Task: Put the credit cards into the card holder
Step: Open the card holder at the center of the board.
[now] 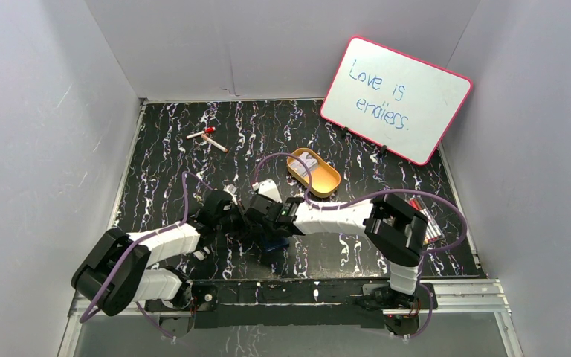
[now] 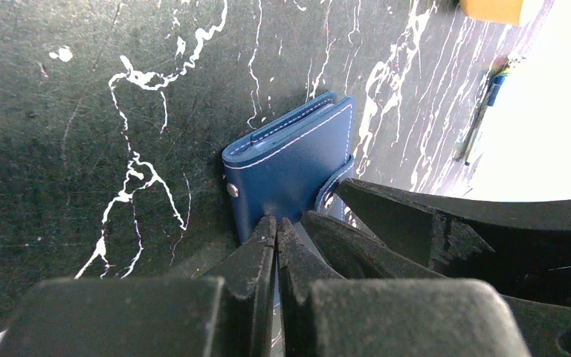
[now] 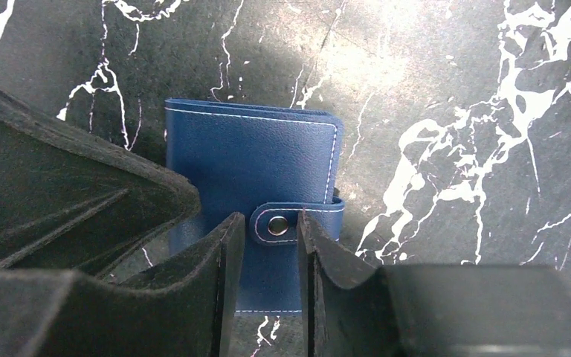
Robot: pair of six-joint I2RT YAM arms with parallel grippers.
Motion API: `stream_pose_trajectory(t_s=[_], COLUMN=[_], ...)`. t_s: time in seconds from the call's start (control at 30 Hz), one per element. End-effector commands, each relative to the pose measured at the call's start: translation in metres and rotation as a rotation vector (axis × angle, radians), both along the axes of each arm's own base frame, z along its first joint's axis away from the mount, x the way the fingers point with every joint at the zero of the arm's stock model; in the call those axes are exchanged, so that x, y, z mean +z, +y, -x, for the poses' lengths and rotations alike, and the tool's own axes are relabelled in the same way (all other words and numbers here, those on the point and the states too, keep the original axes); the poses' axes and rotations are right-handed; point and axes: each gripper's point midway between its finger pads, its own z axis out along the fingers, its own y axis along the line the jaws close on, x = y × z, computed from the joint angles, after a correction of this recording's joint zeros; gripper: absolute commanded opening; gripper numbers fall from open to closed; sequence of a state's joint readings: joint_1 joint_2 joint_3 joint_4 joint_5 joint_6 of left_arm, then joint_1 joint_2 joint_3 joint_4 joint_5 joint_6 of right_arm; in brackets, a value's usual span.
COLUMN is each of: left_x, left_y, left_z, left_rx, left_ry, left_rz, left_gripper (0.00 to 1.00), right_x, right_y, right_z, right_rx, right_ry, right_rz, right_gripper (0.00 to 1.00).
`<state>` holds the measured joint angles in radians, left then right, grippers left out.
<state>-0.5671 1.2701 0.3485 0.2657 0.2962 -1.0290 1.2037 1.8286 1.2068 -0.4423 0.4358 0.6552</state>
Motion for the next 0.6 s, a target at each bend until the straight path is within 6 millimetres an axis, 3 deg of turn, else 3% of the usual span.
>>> stream_pose_trajectory(t_s=[0.0,0.2,0.37,0.57], left_x=[-0.02,-0.024,-0.028,-0.035], left_y=[0.013,0.015,0.016,0.02], left_z=[0.012,0.012,0.012,0.012], left_rx=[0.004,0.009,0.008,0.013], left_ry=[0.046,0.049,0.057,0.063], left_rz=[-0.069,-0.085,-0.097,-0.128], left_gripper=[0.0,0.0,0.0,0.0], right_x=[-0.007,-0.004,0.002,0.012], right_y=[-0.023,-0.026,-0.023,-0.025], right_z=[-0.006,-0.007,-0.006,-0.006], right_rx=[-0.032,-0.029,-0.027,-0.046], right_ry=[-0.05,-0.068,-0.069,-0.076], right_rz=[0.13,0.138,0.115,0.087], right_gripper=[0.39,0.24,0.0,0.0])
